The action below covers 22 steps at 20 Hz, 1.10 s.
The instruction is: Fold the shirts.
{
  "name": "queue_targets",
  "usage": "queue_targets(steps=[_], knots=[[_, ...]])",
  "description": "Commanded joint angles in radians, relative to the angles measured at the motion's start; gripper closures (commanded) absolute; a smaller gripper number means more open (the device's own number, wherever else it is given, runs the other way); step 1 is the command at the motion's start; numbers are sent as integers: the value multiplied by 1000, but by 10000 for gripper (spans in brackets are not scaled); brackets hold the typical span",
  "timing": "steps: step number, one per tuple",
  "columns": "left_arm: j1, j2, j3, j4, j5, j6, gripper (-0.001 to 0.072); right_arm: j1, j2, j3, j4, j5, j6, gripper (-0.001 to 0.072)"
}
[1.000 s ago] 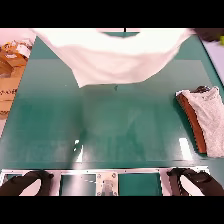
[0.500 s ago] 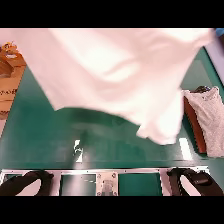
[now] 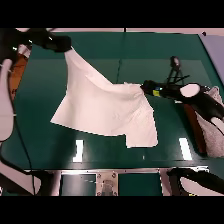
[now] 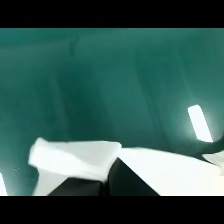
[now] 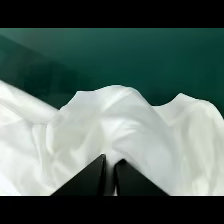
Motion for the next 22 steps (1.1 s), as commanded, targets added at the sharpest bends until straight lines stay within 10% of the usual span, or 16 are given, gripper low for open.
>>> queue_targets(steps=[1,2,5,8,9,13,22], knots=[[-11,-151,-1,-42,-5,-51,258,-2,-209,69,37,-30,-52,398],[-4,-152,0,-23,-25,-83,152,-48,-213,96,37,20,-52,334],[65,-147,49,-13,-192,-79,233,-261,-176,170,14,305,-53,346],[154,-146,61,-23,-381,-58,232,-476,-129,152,-85,525,-52,636],[180,-146,51,-26,-441,-42,233,-533,-118,115,-119,557,-43,635],[254,-146,-32,-32,-584,-29,252,-613,-114,-81,-64,543,-88,245],[290,0,-333,18,-645,-42,323,-393,-307,-97,204,450,-274,283]])
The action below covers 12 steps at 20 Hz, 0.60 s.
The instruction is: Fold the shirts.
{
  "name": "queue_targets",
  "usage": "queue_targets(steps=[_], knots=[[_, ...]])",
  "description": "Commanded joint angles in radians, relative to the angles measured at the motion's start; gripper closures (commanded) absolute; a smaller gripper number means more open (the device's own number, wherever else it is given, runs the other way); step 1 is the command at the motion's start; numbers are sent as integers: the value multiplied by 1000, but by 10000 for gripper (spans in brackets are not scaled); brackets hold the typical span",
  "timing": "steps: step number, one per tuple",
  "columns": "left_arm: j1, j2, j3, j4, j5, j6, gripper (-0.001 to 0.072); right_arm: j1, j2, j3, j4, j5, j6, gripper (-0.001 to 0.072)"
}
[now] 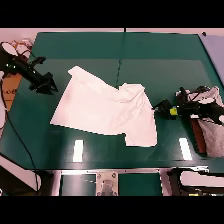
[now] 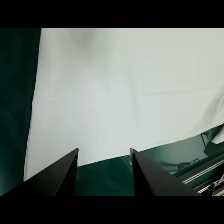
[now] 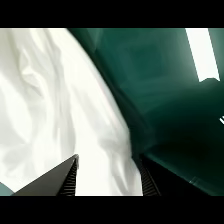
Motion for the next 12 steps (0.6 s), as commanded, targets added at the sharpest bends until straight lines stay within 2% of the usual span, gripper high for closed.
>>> queue_targets(steps=[1,2,3,7,8,9,12], knots=[[22,117,-162,76,3,4,322,84,-99,48,72,-40,-66,459],[40,169,-219,76,23,9,322,87,-110,66,72,-40,-77,660],[64,233,-290,77,53,19,323,84,-111,79,72,-41,-78,694],[194,465,-583,84,269,35,315,49,-101,93,71,-29,-79,694],[207,495,-646,84,321,51,124,48,-101,93,69,-18,-79,694],[207,507,-699,86,378,50,-12,48,-101,93,64,-8,-79,694],[199,496,-858,5,527,45,-7,54,-101,93,64,1,-79,694]])
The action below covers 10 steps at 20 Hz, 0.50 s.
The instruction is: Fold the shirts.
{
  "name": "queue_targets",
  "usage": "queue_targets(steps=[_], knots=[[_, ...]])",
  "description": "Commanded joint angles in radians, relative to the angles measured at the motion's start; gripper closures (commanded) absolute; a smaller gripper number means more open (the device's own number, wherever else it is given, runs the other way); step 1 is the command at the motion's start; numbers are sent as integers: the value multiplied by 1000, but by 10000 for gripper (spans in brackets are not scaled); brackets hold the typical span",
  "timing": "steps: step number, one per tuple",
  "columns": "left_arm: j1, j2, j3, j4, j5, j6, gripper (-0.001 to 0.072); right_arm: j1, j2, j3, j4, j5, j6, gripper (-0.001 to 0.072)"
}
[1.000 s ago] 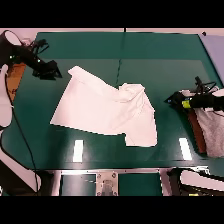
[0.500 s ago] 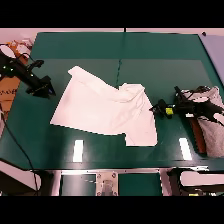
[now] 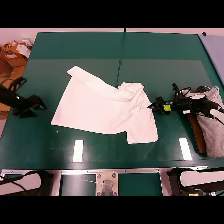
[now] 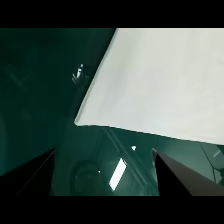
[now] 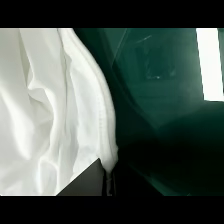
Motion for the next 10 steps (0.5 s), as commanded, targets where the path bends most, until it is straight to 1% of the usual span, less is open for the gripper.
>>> queue_targets(steps=[1,3,4,7,8,9,10], knots=[[12,26,-206,-110,221,19,-6,2,-1,3,5,22,-2,694],[12,18,-286,-173,276,92,-6,2,-1,3,5,19,-2,694],[12,18,-321,-182,300,93,-6,2,-1,3,5,19,-2,694],[12,13,-387,-291,369,176,0,2,-1,3,16,11,-2,694],[12,5,-394,-330,373,209,60,2,-1,3,16,11,-2,694],[12,-11,-394,-363,367,252,198,2,-1,3,16,11,-2,694],[12,-23,-394,-383,363,283,303,2,-1,3,16,12,-2,694]])
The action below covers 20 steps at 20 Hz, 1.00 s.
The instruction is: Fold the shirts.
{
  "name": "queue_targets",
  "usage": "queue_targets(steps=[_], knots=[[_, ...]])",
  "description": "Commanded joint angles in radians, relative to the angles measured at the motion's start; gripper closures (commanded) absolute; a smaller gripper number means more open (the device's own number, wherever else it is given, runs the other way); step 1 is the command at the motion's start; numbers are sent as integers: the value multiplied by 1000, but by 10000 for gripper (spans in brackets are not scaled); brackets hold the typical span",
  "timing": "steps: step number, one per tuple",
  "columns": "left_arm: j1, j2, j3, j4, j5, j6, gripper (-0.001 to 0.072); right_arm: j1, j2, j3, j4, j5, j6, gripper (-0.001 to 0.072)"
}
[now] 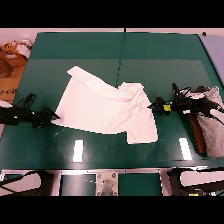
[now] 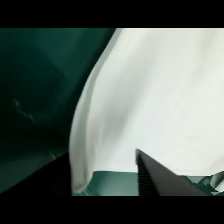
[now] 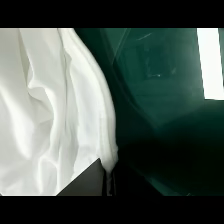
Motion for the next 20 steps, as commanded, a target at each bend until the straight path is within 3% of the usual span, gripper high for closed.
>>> queue_targets(steps=[1,2,3,7,10,13,16,20], knots=[[0,-28,-34,-98,50,114,420,1,-1,1,7,-2,1,694],[0,-27,-31,-98,51,124,596,1,-1,1,7,-2,2,694],[0,-27,-24,-98,47,129,685,1,-1,1,6,0,9,694],[0,-23,14,-98,-12,128,687,0,0,9,6,42,39,697],[0,46,143,-94,-153,86,687,0,86,92,11,122,65,697],[0,193,338,-91,-227,36,687,-18,302,245,10,174,144,697],[0,355,594,-92,-219,-46,687,-73,536,439,10,178,237,696],[0,518,978,-91,-149,-45,686,-165,768,673,10,133,314,695]])
